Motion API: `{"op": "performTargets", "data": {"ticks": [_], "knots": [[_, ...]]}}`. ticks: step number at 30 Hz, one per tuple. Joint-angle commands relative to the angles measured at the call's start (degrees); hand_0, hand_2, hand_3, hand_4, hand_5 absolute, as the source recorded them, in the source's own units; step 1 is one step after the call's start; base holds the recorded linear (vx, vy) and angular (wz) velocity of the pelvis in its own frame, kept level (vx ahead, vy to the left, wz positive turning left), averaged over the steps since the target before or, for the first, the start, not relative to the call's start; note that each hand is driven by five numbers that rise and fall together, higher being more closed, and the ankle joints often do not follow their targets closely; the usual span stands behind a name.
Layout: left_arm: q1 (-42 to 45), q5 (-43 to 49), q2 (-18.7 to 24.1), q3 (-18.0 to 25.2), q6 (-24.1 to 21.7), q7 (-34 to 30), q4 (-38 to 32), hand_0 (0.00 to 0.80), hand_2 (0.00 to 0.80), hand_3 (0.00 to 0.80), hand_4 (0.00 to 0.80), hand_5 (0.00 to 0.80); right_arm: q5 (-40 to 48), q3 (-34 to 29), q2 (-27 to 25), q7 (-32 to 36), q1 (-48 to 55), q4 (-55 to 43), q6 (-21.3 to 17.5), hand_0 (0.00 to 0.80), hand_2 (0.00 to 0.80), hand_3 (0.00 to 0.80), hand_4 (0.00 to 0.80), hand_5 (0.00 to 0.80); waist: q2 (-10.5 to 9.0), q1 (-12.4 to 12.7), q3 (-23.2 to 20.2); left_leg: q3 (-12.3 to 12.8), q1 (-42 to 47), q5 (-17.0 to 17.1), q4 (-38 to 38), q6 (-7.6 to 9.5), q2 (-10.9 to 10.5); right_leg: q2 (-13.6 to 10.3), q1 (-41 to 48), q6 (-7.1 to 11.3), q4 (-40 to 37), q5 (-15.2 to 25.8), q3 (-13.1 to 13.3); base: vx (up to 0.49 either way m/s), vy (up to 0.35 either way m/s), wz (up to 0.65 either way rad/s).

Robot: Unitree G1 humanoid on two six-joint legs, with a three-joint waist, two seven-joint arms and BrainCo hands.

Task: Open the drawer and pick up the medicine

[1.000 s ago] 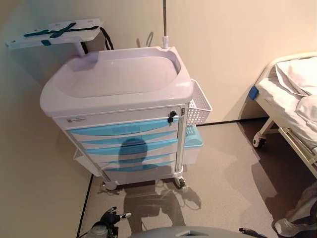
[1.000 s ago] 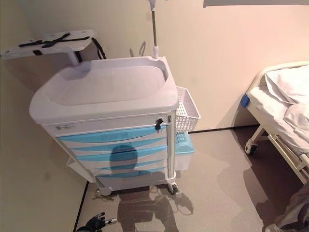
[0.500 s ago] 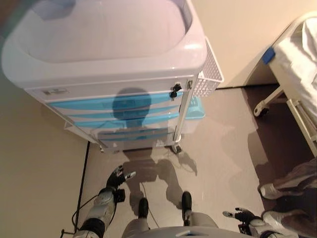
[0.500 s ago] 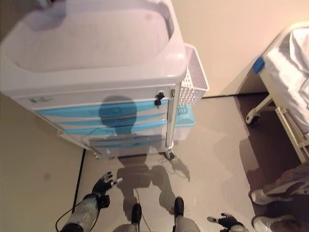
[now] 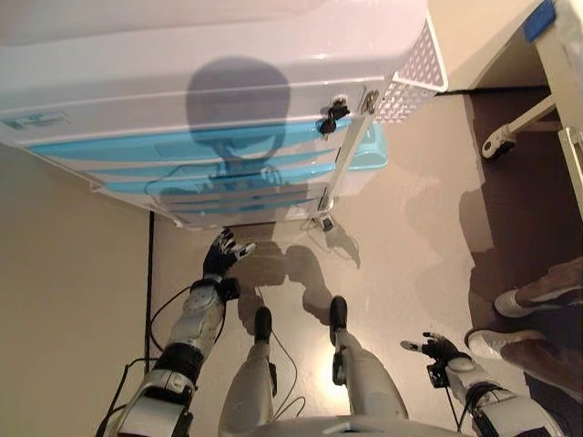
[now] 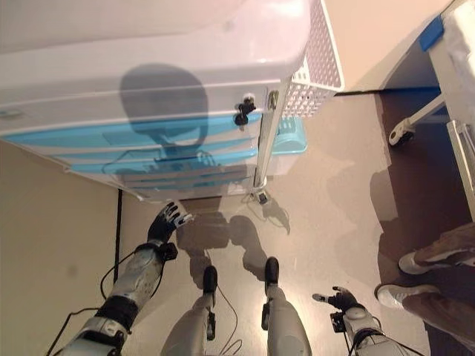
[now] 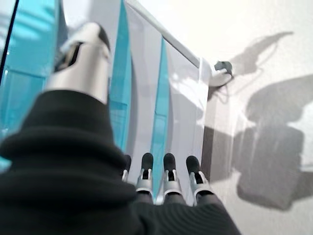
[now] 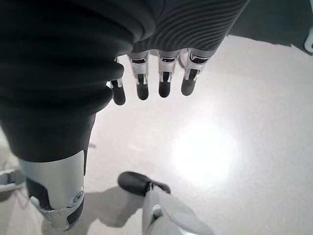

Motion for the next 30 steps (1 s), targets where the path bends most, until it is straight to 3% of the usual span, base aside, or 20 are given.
{"op": "performTargets", "data": {"ticks": [1,14,30], "knots": [[0.45,-4.18,0.63,0.48,-3.71,0.60,-3.64,0.000,0.000,0.000,0.000,0.000,2.14,2.71,-0.19,-0.85,2.50,-0.18,-0.58,0.000,0.000,0.000,0.000,0.000,-2.92,-1.06,-4.55,-1.69,-7.94,-3.94,8.73,3.67,-4.81,-2.52,-5.73,2.90,7.89,-2.50,1.28,-0.040,0.001,0.08],[-4.12,-12.88,-1.19,1.19,-5.92,-0.28,-3.90,0.000,0.000,0.000,0.000,0.000,2.45,3.44,0.18,-0.66,2.89,-0.83,-1.33,0.000,0.000,0.000,0.000,0.000,-3.72,-2.05,-5.67,-1.72,-9.94,-3.77,8.71,3.58,-4.43,-2.01,-8.41,2.65,7.89,-2.23,2.04,-0.026,0.003,-0.01],[-7.98,-17.18,-0.95,1.61,-8.17,-1.55,-5.14,0.000,0.000,0.000,0.000,0.000,1.97,4.88,0.86,0.06,2.75,-0.95,-1.72,0.000,0.000,0.000,0.000,0.000,-4.71,-2.57,-5.61,-1.33,-9.50,-2.69,6.56,3.74,-4.00,-1.78,-8.69,2.77,5.78,-0.50,2.98,-0.026,0.006,-0.03]]}}
